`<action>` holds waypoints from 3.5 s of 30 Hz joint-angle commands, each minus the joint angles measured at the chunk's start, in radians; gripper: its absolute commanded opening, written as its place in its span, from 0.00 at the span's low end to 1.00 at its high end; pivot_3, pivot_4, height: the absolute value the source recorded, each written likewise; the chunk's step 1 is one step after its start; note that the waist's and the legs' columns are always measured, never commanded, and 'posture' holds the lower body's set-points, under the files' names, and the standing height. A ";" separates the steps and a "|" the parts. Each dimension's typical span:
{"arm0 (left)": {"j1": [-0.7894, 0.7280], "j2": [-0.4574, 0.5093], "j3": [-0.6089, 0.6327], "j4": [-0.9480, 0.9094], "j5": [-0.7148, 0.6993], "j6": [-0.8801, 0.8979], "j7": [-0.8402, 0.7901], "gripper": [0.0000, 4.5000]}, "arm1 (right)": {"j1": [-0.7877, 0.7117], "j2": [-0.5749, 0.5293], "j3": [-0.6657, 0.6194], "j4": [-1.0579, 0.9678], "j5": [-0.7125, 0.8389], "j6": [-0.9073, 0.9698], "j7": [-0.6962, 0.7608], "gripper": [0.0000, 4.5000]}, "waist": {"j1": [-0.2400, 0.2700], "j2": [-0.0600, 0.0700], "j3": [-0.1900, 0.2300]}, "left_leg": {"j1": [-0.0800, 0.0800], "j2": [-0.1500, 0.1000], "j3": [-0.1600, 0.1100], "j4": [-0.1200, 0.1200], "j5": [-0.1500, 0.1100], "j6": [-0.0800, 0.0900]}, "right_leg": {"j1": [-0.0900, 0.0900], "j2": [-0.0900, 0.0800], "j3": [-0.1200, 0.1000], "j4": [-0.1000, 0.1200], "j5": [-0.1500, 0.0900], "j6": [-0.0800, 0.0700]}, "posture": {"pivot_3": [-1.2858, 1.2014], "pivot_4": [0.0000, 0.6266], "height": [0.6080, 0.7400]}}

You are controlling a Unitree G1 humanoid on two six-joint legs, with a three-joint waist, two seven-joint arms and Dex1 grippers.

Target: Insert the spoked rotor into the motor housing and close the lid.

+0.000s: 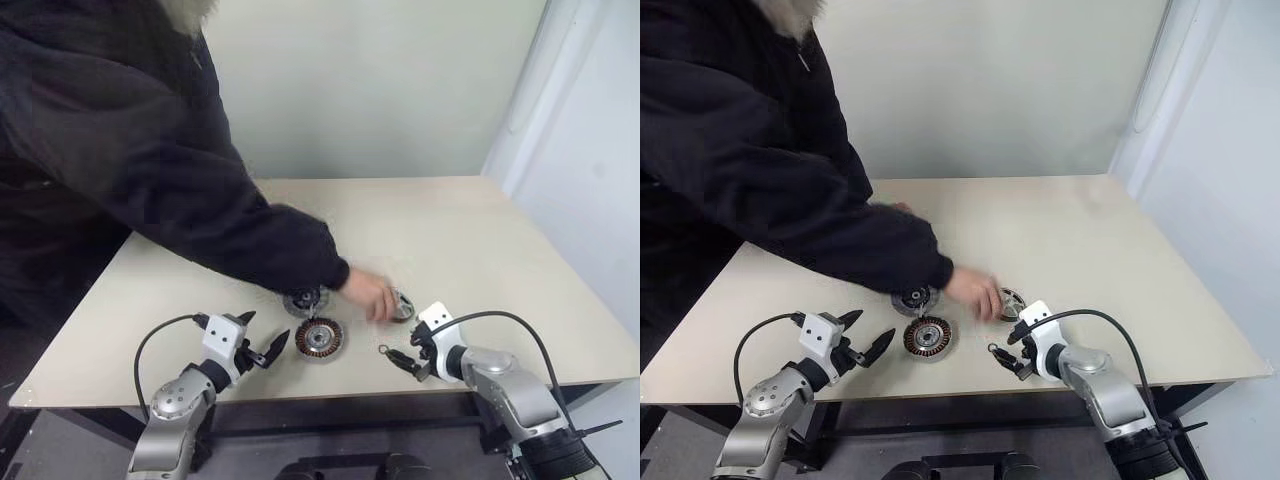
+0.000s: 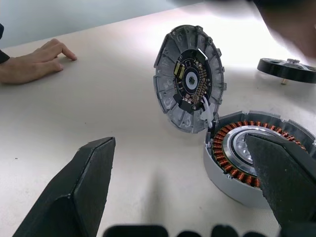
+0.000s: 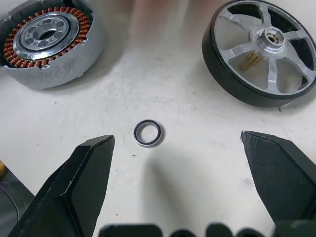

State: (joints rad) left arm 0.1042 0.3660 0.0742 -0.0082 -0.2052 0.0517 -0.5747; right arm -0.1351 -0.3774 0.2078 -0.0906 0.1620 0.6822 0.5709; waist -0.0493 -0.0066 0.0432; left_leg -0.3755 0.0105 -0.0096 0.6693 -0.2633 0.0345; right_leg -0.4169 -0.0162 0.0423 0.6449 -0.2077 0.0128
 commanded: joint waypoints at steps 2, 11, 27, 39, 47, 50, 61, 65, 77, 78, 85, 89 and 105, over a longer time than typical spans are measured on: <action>-0.025 0.011 0.009 -0.030 -0.010 -0.005 -0.003 1.00 | -0.006 -0.004 -0.006 -0.040 0.008 -0.002 0.006 1.00 | 0.000 0.000 0.000 | 0.000 0.000 0.000 0.000 0.000 0.000 | 0.000 0.000 0.000 0.000 0.000 0.000 | 0.52 0.00 1.00; -0.017 0.021 -0.001 -0.050 -0.020 0.018 -0.033 1.00 | -0.001 0.043 0.039 0.021 -0.018 -0.064 -0.014 1.00 | 0.000 0.000 0.000 | 0.000 0.000 0.000 0.000 0.000 0.000 | 0.000 0.000 0.000 0.000 0.000 0.000 | 0.52 0.00 1.00; 0.021 0.048 -0.013 -0.102 -0.029 0.088 -0.088 1.00 | -0.009 0.104 0.059 0.160 -0.090 -0.213 -0.055 0.79 | 0.000 0.000 0.000 | 0.000 0.001 -0.001 0.000 0.000 0.000 | 0.000 0.000 0.000 0.000 0.000 0.000 | 0.52 0.00 1.00; 0.019 0.044 -0.014 -0.084 -0.023 0.075 -0.091 1.00 | -0.007 0.107 0.051 0.138 -0.091 -0.211 -0.054 0.01 | 0.000 0.000 0.000 | 0.000 0.001 -0.001 0.000 0.000 0.000 | 0.000 0.000 0.000 0.000 0.000 0.000 | 0.52 0.00 1.00; 0.024 0.036 -0.015 -0.065 -0.023 0.059 -0.091 1.00 | -0.017 0.101 0.042 0.116 -0.087 -0.203 -0.053 0.01 | 0.000 0.000 0.000 | 0.000 0.001 -0.001 0.000 0.000 0.000 | 0.000 0.000 0.000 0.000 0.000 0.000 | 0.52 0.00 1.00; 0.028 0.034 -0.014 -0.063 -0.024 0.054 -0.091 1.00 | -0.014 0.101 0.042 0.108 -0.086 -0.202 -0.052 0.01 | 0.000 0.000 0.000 | 0.000 0.001 -0.001 0.000 0.000 0.000 | 0.000 0.000 0.000 0.000 0.000 0.000 | 0.52 0.00 1.00; 0.038 0.020 -0.013 -0.048 -0.022 0.030 -0.083 1.00 | -0.018 0.085 0.041 0.080 -0.083 -0.187 -0.037 0.27 | 0.000 0.000 0.000 | 0.000 0.001 -0.001 0.000 0.000 0.000 | 0.000 0.000 0.000 0.000 0.000 0.000 | 0.52 0.00 1.00; 0.041 0.014 -0.015 -0.043 -0.020 0.024 -0.082 1.00 | -0.015 0.077 0.043 0.077 -0.083 -0.187 -0.034 0.58 | 0.000 0.000 0.000 | 0.000 0.001 -0.001 0.000 0.000 0.000 | 0.000 0.000 0.000 0.000 0.000 0.000 | 0.52 0.00 1.00; 0.036 0.012 -0.015 -0.039 -0.018 0.021 -0.085 1.00 | -0.015 0.071 0.042 0.071 -0.081 -0.183 -0.031 0.99 | 0.000 0.000 0.000 | 0.000 0.001 -0.001 0.000 0.000 0.000 | 0.000 0.000 0.000 0.000 0.000 0.000 | 0.52 0.00 1.00; 0.036 0.013 -0.015 -0.039 -0.018 0.021 -0.085 1.00 | -0.015 0.071 0.042 0.071 -0.081 -0.182 -0.030 0.99 | 0.000 0.000 0.000 | 0.000 0.001 -0.001 0.000 0.000 0.000 | 0.000 0.000 0.000 0.000 0.000 0.000 | 0.52 0.00 1.00; 0.031 0.013 -0.017 -0.037 -0.018 0.022 -0.087 1.00 | -0.018 0.069 0.041 0.063 -0.079 -0.176 -0.023 0.99 | 0.000 0.000 0.000 | 0.000 0.001 -0.001 0.000 0.000 0.000 | 0.000 0.000 0.000 0.000 0.000 0.000 | 0.52 0.00 1.00; 0.030 0.012 -0.018 -0.034 -0.018 0.020 -0.087 1.00 | -0.016 0.066 0.041 0.057 -0.079 -0.173 -0.018 0.99 | 0.000 0.000 0.000 | 0.000 0.001 -0.001 0.000 0.000 0.000 | 0.000 0.000 0.000 0.000 0.000 0.000 | 0.52 0.00 1.00; 0.056 0.021 -0.026 -0.055 -0.017 0.033 -0.095 1.00 | 0.002 0.080 0.033 0.025 -0.072 -0.183 -0.016 0.99 | 0.000 0.000 0.000 | 0.000 0.001 -0.001 0.000 0.000 0.000 | 0.000 0.000 0.000 0.000 0.000 0.000 | 0.52 0.00 1.00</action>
State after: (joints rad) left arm 0.1633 0.3770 0.0491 -0.0288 -0.2138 0.0956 -0.6633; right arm -0.1314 -0.3021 0.2499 -0.0238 0.0779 0.5105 0.5585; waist -0.0496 -0.0066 0.0432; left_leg -0.3752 0.0112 -0.0104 0.6694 -0.2634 0.0344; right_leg -0.4173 -0.0163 0.0423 0.6449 -0.2078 0.0127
